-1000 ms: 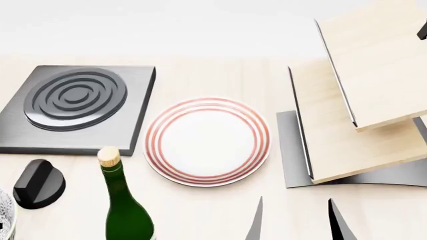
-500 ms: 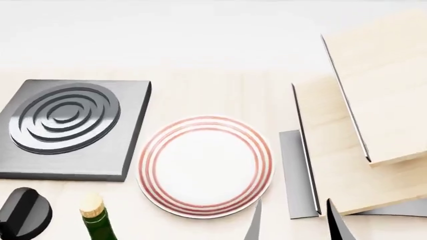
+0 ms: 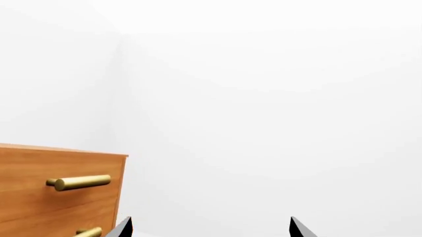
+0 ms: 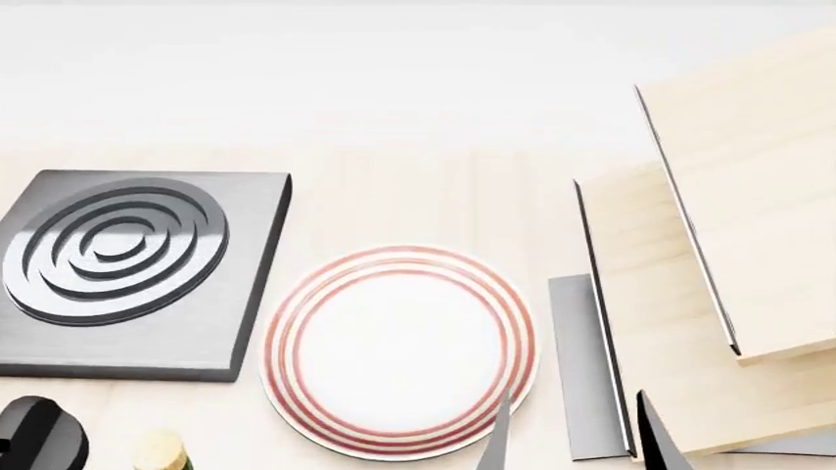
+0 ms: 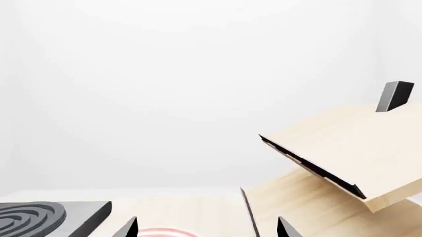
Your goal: Pick up the akita bowl and put it on the plate.
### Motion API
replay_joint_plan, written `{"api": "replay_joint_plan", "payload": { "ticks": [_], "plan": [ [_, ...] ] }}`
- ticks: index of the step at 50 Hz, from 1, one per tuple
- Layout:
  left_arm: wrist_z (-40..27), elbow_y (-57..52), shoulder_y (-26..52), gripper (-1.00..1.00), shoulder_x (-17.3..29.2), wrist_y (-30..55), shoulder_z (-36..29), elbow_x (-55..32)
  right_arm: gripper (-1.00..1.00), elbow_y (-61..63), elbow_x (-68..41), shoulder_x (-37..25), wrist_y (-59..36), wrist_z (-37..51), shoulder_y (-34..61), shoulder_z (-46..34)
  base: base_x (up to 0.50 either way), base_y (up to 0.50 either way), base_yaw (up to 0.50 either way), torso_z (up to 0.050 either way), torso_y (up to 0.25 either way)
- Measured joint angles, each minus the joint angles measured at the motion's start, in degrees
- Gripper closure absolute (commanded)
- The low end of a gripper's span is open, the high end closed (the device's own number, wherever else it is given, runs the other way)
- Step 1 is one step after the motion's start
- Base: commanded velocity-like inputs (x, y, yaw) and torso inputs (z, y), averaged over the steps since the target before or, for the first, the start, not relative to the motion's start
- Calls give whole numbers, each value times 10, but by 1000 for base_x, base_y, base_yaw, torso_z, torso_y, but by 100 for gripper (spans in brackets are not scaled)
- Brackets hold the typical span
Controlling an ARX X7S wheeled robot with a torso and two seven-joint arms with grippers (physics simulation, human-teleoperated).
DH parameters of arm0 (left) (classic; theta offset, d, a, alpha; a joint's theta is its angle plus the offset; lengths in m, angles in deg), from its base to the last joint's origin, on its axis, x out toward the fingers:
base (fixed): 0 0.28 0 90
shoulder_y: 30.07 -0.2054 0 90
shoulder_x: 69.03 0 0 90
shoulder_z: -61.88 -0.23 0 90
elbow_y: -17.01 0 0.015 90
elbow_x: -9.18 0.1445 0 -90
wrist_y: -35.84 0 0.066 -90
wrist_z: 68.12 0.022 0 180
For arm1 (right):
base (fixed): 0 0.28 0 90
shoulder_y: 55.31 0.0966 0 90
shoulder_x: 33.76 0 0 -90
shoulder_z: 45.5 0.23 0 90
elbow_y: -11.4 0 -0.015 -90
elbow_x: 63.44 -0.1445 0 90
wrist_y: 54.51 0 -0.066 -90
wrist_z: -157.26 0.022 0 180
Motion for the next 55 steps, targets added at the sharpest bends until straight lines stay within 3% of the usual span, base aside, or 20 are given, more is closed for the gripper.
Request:
{"api": "replay_joint_plan", "payload": {
  "ticks": [31,55],
  "plan": [
    [-17,-26,11,-100,32,45,20,-2,-100,-26,5,0,19,6,3,-12,40,0,0,0,0],
    [-40,-80,25,-100,128,177,168,-92,-100,-60,9,3,33,5,9,-29,0,0,0,0,0]
  ]
}}
